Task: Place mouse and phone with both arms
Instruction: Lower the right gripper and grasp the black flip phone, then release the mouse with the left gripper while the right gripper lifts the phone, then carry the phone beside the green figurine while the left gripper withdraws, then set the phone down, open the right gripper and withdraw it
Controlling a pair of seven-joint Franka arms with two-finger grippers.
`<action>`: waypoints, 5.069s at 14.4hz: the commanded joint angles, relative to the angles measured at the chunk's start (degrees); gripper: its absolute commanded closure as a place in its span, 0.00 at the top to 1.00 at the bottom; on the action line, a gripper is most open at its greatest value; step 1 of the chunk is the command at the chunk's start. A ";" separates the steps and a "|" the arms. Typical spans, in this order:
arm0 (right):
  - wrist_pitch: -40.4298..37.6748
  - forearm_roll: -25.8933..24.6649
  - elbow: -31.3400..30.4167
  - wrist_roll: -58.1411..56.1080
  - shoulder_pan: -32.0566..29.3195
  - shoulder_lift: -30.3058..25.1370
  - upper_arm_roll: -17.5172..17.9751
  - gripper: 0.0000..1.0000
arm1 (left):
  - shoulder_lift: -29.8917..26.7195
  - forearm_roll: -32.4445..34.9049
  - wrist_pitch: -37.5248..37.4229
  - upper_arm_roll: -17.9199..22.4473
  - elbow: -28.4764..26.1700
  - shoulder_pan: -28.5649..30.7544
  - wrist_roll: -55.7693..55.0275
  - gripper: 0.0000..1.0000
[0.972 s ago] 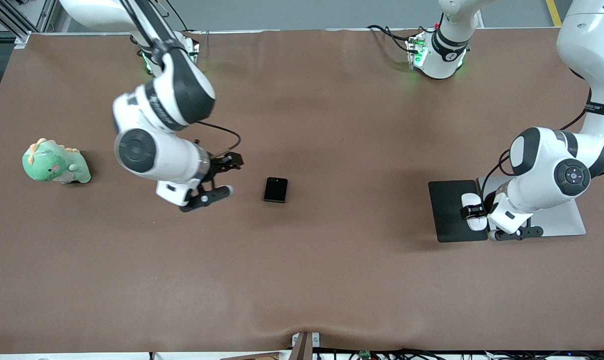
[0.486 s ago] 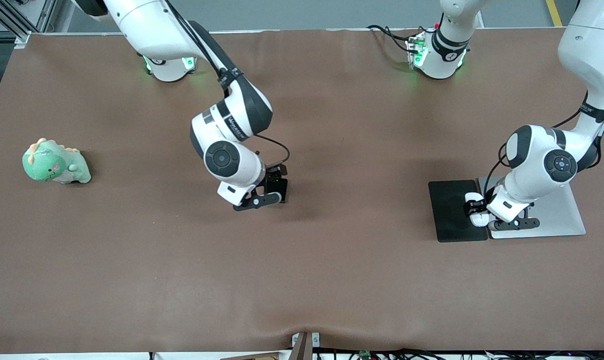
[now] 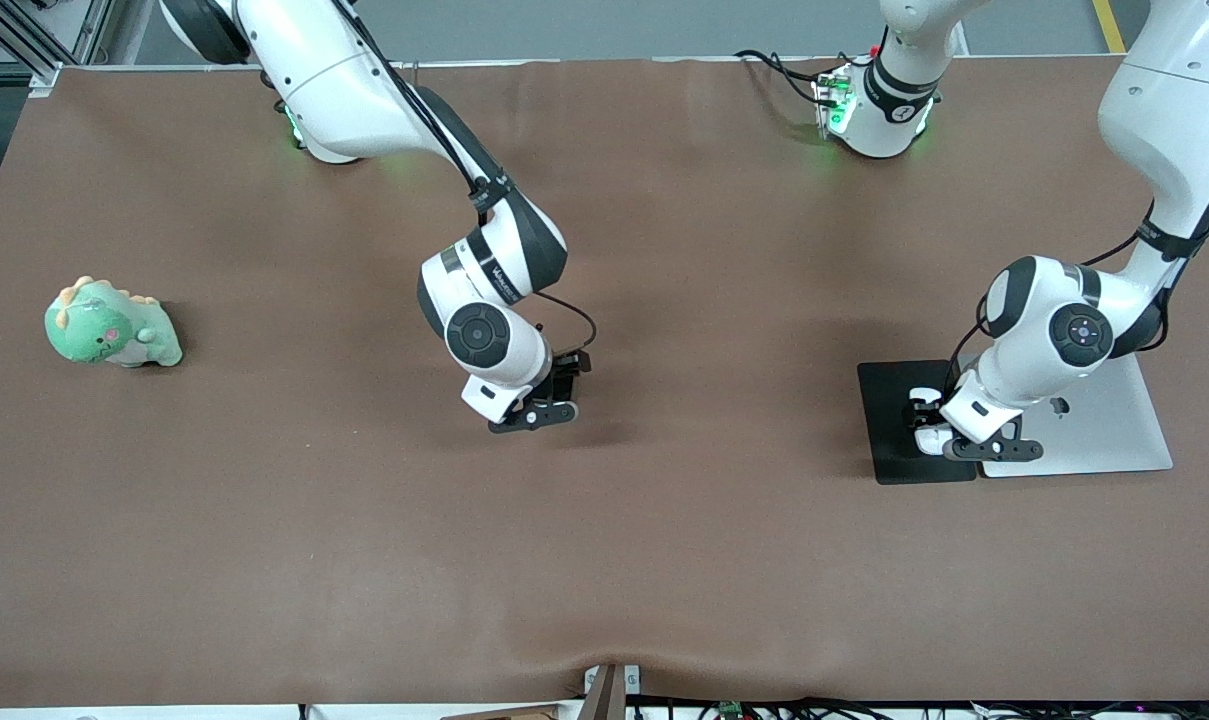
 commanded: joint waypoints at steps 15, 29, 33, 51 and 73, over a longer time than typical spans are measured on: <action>4.10 3.07 -0.44 11.12 1.94 4.64 0.23 0.01 | -0.94 2.73 1.93 -0.35 2.57 0.65 0.41 1.00; -19.46 -1.56 -12.26 0.85 -11.76 -14.32 -0.21 0.00 | -16.59 -12.20 -46.98 -4.49 29.61 1.36 0.58 1.00; -14.45 -5.72 -24.50 -9.95 -20.10 -20.93 -0.21 0.00 | -18.78 -18.26 -57.48 -4.57 35.79 4.24 3.65 1.00; 11.75 -11.87 -45.26 -34.15 -45.62 -22.43 -0.12 0.00 | -33.91 -26.89 -62.58 24.86 29.29 -25.89 5.33 1.00; -42.38 -12.04 21.80 -34.24 -42.80 -21.81 -0.04 1.00 | -36.81 -26.36 -66.37 22.76 27.88 -25.01 3.66 1.00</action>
